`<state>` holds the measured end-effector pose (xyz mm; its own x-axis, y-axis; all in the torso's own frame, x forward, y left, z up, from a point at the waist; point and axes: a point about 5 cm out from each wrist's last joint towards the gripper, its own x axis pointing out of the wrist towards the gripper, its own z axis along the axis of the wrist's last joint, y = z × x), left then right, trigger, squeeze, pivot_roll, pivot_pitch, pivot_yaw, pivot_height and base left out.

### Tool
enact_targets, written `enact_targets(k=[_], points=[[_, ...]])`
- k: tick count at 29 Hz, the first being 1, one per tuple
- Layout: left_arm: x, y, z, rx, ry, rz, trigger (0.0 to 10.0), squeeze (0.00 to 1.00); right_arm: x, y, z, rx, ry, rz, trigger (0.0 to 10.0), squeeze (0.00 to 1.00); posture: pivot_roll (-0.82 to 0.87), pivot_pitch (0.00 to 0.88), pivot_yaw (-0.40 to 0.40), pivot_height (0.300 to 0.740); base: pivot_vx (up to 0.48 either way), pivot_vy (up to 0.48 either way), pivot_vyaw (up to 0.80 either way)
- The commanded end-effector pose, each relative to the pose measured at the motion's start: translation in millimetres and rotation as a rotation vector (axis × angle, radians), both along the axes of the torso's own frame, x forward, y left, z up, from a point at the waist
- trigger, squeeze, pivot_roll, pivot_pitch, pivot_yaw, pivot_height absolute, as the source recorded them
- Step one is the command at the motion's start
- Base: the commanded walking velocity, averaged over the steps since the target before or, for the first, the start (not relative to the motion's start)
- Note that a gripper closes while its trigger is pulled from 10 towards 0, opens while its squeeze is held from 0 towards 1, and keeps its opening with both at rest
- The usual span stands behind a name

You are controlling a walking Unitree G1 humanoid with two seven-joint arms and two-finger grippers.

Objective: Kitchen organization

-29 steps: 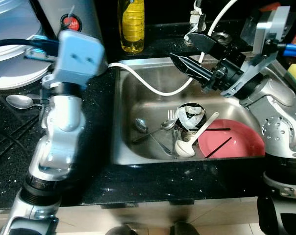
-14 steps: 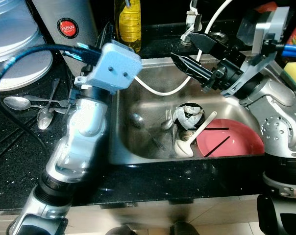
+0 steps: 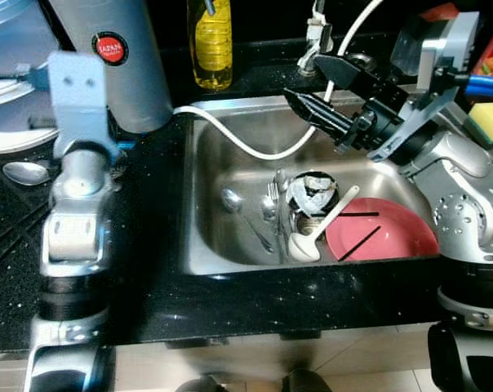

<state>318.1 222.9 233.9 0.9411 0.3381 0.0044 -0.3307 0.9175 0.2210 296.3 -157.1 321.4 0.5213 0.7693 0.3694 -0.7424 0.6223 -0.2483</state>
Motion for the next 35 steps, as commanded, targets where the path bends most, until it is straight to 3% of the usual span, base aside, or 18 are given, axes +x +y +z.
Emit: enact_targets(k=[1,2,7,8,9,10,15,17,18,19,22,25,29,32,33,34,35], points=[[-5.4,9.7,-8.8,0.029,0.066,-0.002,10.0,1.00,0.0,3.5,-1.9,-0.009,-0.001,0.010,10.0,0.00,-0.04,0.107,0.093,0.740,0.000,0.000,0.00],[-8.4,12.1,-11.1,0.062,0.087,-0.013,10.0,1.00,-0.1,3.3,-1.9,-0.010,-0.001,0.009,10.0,0.00,-0.04,0.108,0.093,0.740,0.000,0.000,0.00],[-15.9,22.6,-11.3,0.042,0.103,0.051,10.0,1.00,-0.2,2.4,-2.1,-0.012,0.000,0.008,10.0,0.00,-0.03,0.108,0.091,0.740,0.000,0.000,0.00],[-19.8,36.5,-13.8,-0.056,0.111,0.163,10.0,1.00,0.5,2.8,-2.5,-0.010,0.000,0.011,10.0,0.00,-0.02,0.107,0.089,0.740,0.000,0.000,0.00],[-19.8,36.5,-13.8,-0.056,0.111,0.163,10.0,1.00,0.5,2.8,-2.5,-0.010,0.000,0.011,10.0,0.00,-0.02,0.107,0.089,0.740,0.000,0.000,0.00],[-20.1,43.1,-16.3,-0.112,0.120,0.217,10.0,1.00,1.2,3.9,-2.7,-0.008,0.000,0.015,10.0,0.00,-0.03,0.107,0.087,0.740,0.000,0.000,0.00],[-17.9,43.0,-16.5,-0.161,0.134,0.217,10.0,1.00,1.4,5.5,-2.7,-0.007,0.000,0.021,10.0,0.00,-0.03,0.105,0.087,0.740,0.000,0.000,0.00],[-16.4,37.1,-22.4,-0.256,0.178,0.199,10.0,1.00,1.3,4.3,-2.8,-0.012,0.001,0.016,10.0,0.00,-0.03,0.107,0.089,0.740,0.000,0.000,0.00],[-15.3,33.6,-25.7,-0.315,0.191,0.189,10.0,0.00,1.1,3.8,-2.8,-0.012,0.001,0.015,10.0,0.00,-0.03,0.107,0.089,0.740,0.000,0.000,0.00],[-15.3,33.6,-25.7,-0.315,0.191,0.189,10.0,0.00,1.1,3.8,-2.8,-0.012,0.001,0.015,10.0,0.00,-0.03,0.107,0.089,0.740,0.000,0.000,0.00],[-10.5,23.7,-26.7,-0.423,0.197,0.163,10.0,0.00,0.9,3.3,-2.9,-0.012,0.001,0.012,10.0,0.00,-0.03,0.106,0.090,0.740,0.000,0.000,0.00],[-2.8,17.0,-22.3,-0.414,0.199,0.137,10.0,0.00,0.8,4.5,-3.0,-0.011,-0.001,0.014,10.0,0.00,-0.03,0.105,0.092,0.740,0.000,0.000,0.00],[-2.7,17.6,-22.9,-0.421,0.207,0.149,10.0,0.00,0.6,5.0,-2.9,-0.011,-0.002,0.015,10.0,0.00,-0.04,0.105,0.096,0.740,0.000,0.000,0.00],[-8.0,20.3,-33.8,-0.483,0.245,0.198,10.0,0.00,0.1,4.2,-2.9,-0.009,-0.002,0.010,10.0,0.00,-0.03,0.106,0.097,0.740,0.000,0.000,0.00],[-10.5,21.0,-38.3,-0.507,0.257,0.226,7.8,0.00,0.1,3.9,-3.2,-0.009,-0.002,0.008,10.0,0.00,-0.03,0.106,0.097,0.740,0.000,0.000,0.00],[-10.5,21.0,-38.3,-0.507,0.257,0.226,7.8,0.00,0.1,3.9,-3.2,-0.009,-0.002,0.008,10.0,0.00,-0.03,0.106,0.097,0.740,0.000,0.000,0.00],[-12.6,21.1,-41.2,-0.517,0.265,0.248,6.5,0.00,0.0,3.8,-3.5,-0.009,-0.001,0.008,10.0,0.00,-0.03,0.106,0.098,0.740,0.000,0.000,0.00]])
